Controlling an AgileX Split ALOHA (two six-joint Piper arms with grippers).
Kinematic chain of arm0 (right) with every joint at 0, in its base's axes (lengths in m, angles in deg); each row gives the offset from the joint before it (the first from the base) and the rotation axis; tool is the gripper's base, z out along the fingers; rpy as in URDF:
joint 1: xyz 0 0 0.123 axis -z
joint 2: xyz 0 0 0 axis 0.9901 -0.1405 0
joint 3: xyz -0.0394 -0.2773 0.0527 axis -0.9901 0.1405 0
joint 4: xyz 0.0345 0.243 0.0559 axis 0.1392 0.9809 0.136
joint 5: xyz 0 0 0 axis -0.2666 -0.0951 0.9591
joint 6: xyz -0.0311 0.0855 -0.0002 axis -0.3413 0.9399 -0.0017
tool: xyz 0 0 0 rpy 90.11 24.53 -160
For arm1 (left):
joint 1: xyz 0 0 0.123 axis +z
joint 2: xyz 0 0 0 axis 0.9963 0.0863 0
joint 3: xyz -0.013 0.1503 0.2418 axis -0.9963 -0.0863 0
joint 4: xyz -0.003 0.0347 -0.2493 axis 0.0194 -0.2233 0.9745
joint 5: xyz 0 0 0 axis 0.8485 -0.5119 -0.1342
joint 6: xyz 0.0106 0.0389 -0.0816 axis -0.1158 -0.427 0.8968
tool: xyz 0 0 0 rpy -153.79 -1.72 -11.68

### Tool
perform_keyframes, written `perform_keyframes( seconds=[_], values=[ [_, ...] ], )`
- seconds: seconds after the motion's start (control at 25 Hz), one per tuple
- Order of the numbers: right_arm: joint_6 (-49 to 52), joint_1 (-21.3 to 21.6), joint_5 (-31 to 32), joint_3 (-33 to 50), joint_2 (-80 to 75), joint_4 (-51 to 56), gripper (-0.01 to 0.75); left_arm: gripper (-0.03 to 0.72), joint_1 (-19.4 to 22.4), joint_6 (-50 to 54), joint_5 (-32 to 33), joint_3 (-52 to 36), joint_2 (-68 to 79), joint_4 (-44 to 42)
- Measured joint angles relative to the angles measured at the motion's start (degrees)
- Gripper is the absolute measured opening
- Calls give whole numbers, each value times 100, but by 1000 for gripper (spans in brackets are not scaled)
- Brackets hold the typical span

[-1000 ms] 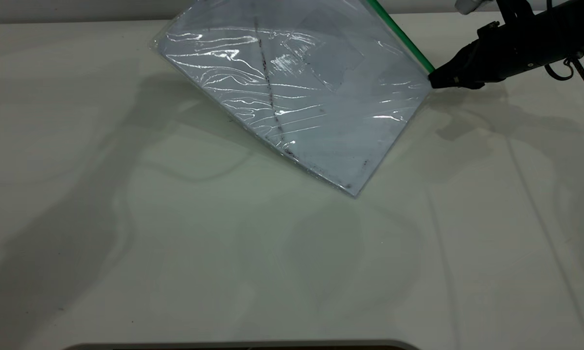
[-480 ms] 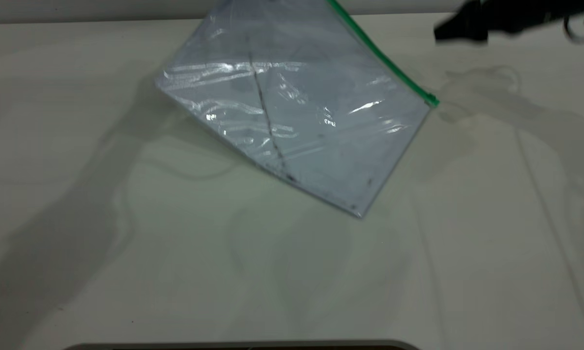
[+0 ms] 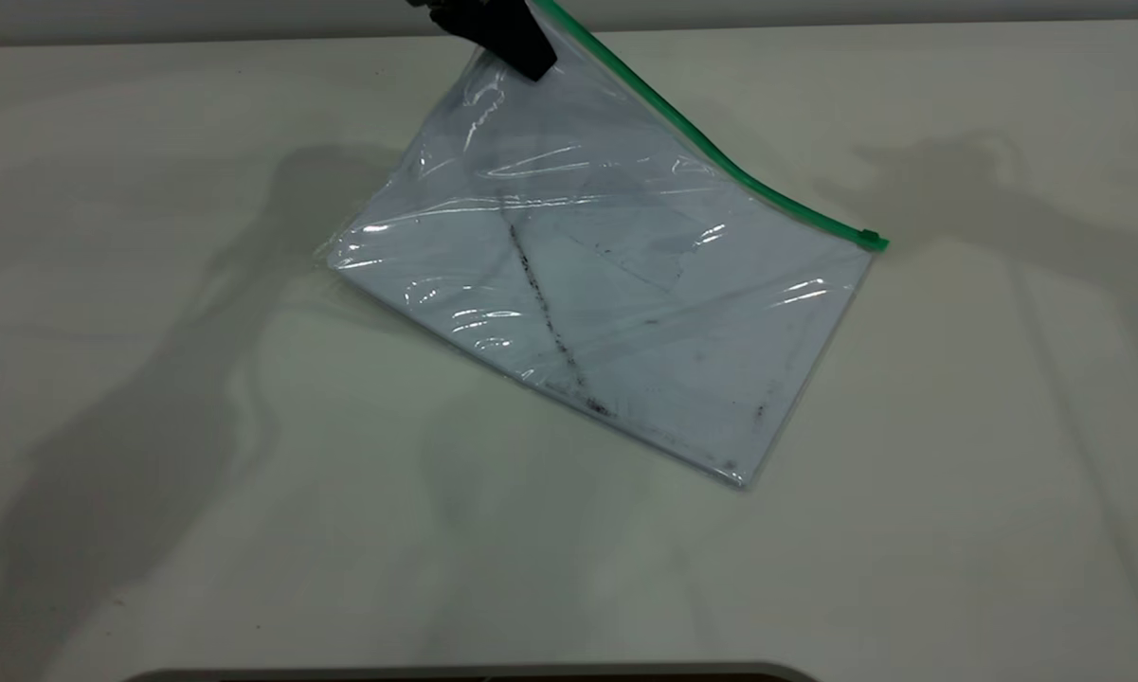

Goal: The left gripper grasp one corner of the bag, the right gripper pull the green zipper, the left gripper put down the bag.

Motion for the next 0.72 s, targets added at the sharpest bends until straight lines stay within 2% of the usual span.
perform_keyframes(
  seconds=[0.12,0.2,0.28,0.4,0.72],
  values=[
    [862,0,717,0,882,-784,541,383,26,622,88,0,-130,0],
    [1463,0,1204,0,1401,-1340,541,475,68,1092,114,0,-296,-107],
    [2069,0,1708,0,1891,-1810,541,535,113,1540,162,0,-573,-340],
    [2924,0,2142,7,2527,-2433,538,564,169,1972,162,0,-1198,-883],
    [5000,0,2237,250,4204,-4077,537,535,175,3488,162,0,-2939,-2681]
  ],
)
